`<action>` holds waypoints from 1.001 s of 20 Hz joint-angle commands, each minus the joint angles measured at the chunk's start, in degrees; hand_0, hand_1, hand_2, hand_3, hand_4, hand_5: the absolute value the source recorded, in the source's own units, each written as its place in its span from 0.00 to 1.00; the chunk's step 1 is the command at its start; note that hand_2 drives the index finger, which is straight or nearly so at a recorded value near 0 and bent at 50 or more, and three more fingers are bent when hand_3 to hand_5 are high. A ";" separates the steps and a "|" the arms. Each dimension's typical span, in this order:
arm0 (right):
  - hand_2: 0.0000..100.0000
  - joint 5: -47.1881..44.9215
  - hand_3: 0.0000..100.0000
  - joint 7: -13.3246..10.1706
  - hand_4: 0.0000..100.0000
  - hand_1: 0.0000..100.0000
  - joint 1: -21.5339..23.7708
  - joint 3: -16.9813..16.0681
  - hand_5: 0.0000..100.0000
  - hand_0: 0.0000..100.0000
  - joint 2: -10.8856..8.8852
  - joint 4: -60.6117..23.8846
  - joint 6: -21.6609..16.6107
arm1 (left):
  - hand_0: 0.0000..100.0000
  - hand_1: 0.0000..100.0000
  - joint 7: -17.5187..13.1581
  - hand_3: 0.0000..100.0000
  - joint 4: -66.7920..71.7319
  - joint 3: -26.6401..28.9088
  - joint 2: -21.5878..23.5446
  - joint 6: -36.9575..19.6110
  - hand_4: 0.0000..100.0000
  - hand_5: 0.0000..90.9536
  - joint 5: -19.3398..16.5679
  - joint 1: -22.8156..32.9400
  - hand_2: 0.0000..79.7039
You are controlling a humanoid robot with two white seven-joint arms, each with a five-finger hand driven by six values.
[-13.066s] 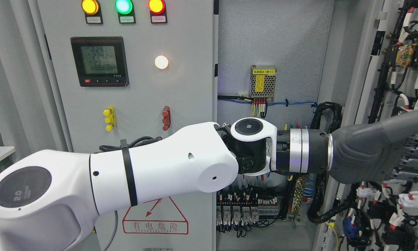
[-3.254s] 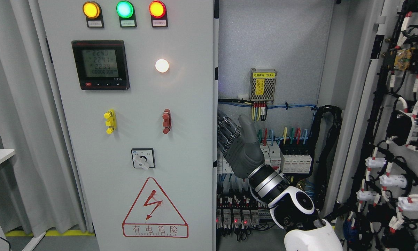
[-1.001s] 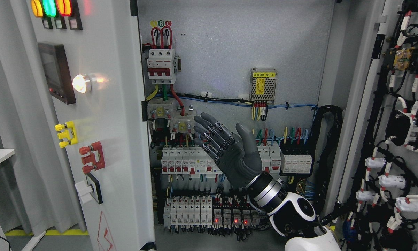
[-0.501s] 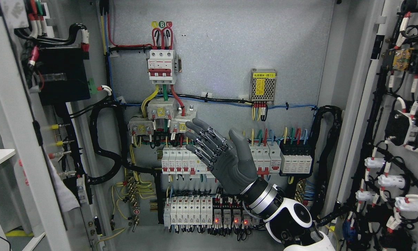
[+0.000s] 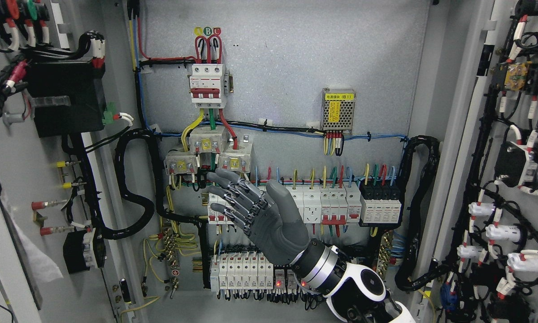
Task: Open door with both hands
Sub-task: 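Sweep the right hand outward to swing the meter door open, then lower the right hand out of the cabinet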
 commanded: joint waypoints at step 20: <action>0.00 -6.21 0.00 -0.02 0.00 0.00 -0.10 23.18 0.00 0.22 0.00 -6.01 0.21 | 0.30 0.00 0.01 0.03 -1.21 -0.03 0.00 -0.32 0.04 0.00 0.04 -0.36 0.03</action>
